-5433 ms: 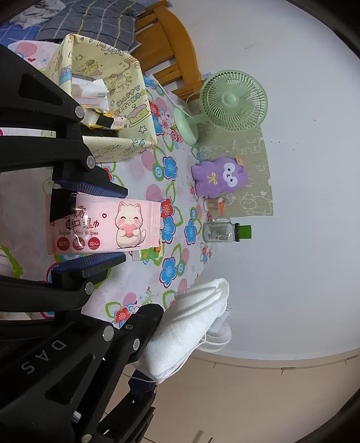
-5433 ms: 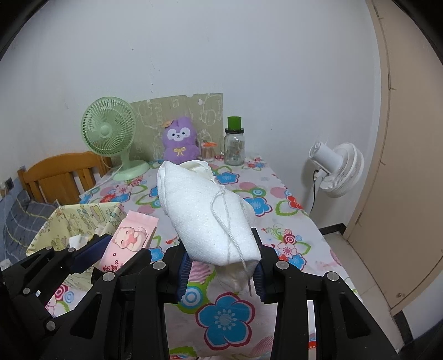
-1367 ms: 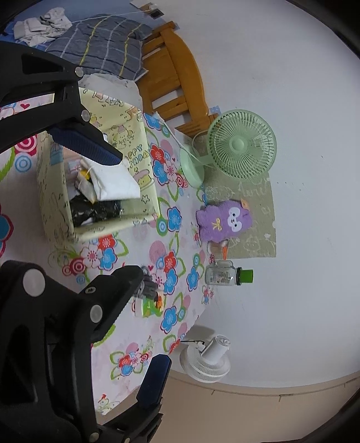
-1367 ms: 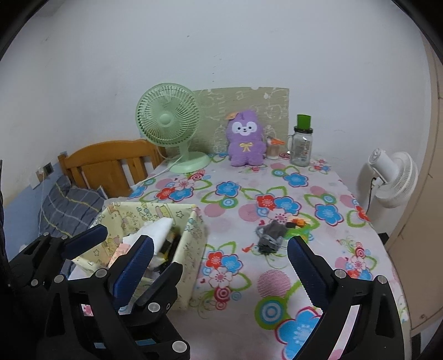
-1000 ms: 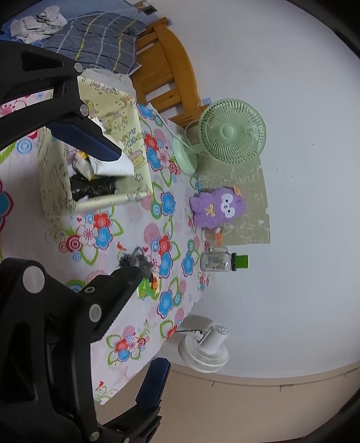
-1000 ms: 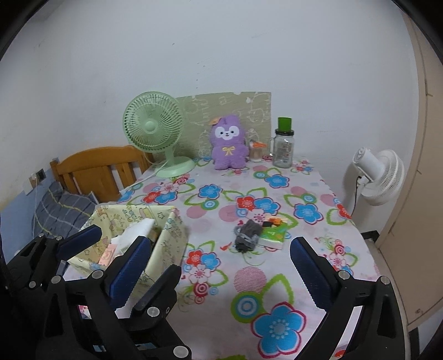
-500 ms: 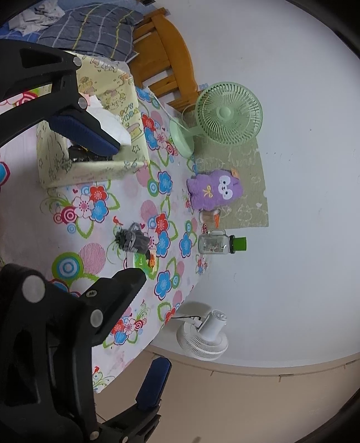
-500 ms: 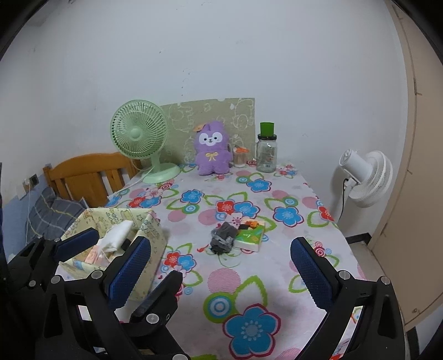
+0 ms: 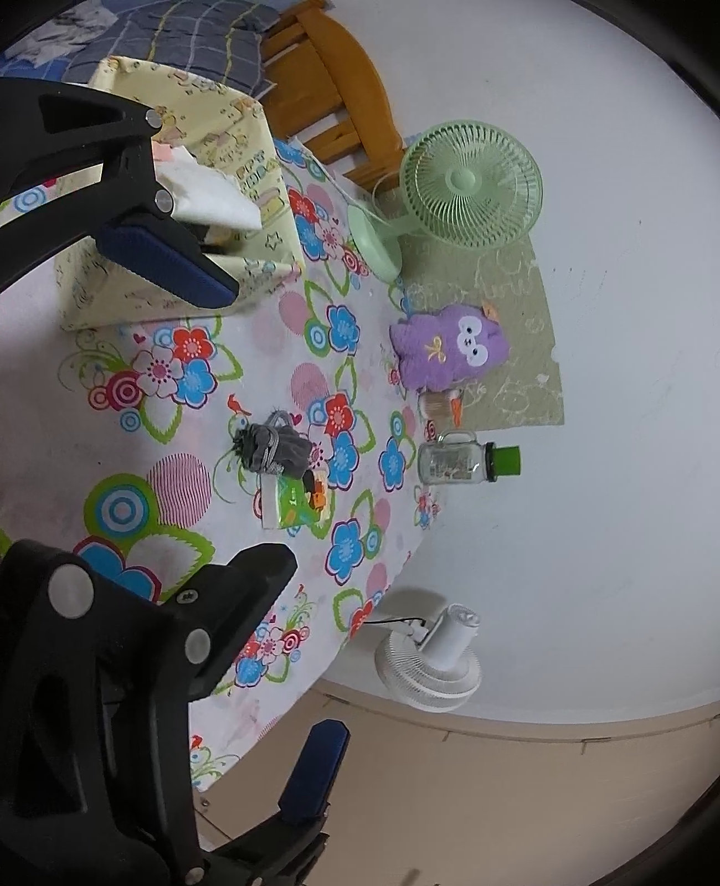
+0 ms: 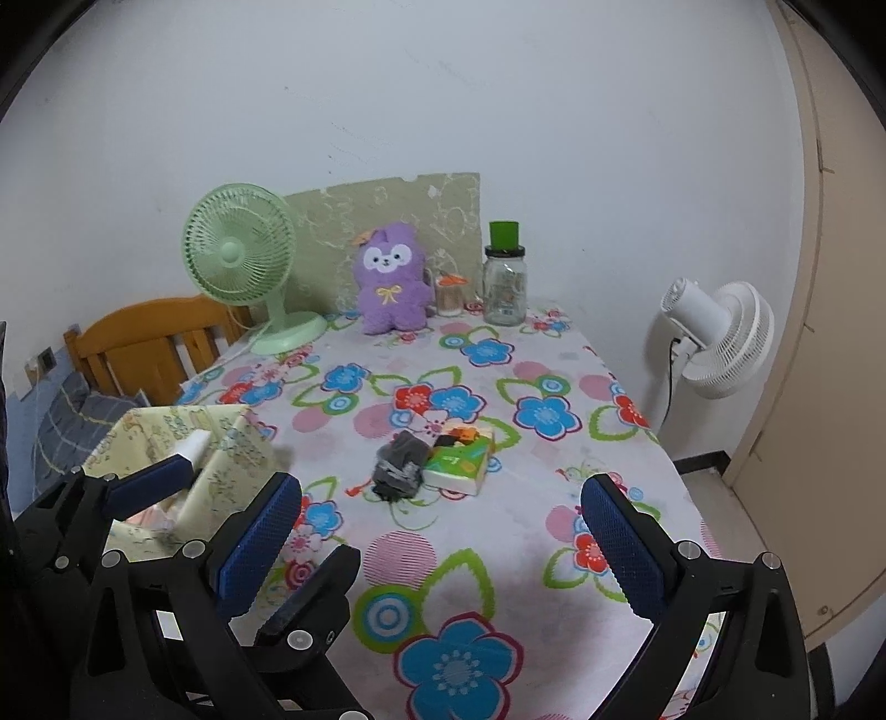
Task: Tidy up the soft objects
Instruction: 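Move both open tools back toward the gray knitted item and green tissue pack, then grasp the gray knitted item with the left tool while the right grasps the green tissue pack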
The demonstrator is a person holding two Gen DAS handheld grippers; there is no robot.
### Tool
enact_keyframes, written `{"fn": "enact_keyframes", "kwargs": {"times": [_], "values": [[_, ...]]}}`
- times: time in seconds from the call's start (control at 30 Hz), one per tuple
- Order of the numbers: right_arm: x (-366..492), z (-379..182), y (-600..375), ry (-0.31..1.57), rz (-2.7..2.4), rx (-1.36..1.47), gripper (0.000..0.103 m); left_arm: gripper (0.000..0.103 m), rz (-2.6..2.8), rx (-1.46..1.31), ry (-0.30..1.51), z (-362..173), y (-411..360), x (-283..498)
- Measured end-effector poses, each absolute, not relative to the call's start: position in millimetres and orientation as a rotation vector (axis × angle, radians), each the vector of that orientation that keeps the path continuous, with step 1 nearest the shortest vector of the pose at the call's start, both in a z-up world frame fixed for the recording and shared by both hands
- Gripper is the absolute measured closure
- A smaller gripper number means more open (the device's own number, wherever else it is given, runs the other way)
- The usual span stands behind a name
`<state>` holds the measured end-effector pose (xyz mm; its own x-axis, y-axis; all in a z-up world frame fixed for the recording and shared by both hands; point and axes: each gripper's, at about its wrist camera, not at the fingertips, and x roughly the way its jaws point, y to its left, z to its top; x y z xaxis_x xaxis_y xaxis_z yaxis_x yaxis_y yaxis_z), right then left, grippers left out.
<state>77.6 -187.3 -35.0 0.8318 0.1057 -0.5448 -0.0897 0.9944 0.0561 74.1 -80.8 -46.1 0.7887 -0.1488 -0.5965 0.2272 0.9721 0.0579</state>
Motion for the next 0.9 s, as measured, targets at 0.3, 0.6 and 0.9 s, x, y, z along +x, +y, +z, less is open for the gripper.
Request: {"fn": "enact_keyframes", "kwargs": {"times": [0.3,0.6,0.9], "values": [[96,-49,-198,0.602,0.072,0.035,0.001,0.0,-0.222,0.119,0.666,-61,-89,100],[126,-61,-199,0.625,0.073,0.026,0.001,0.0,-0.203,0.126,0.704,-76,-95,128],[158,-74,-202,0.66,0.06,0.031,0.001,0.001,-0.189,0.112,0.727,-88,-96,159]]}}
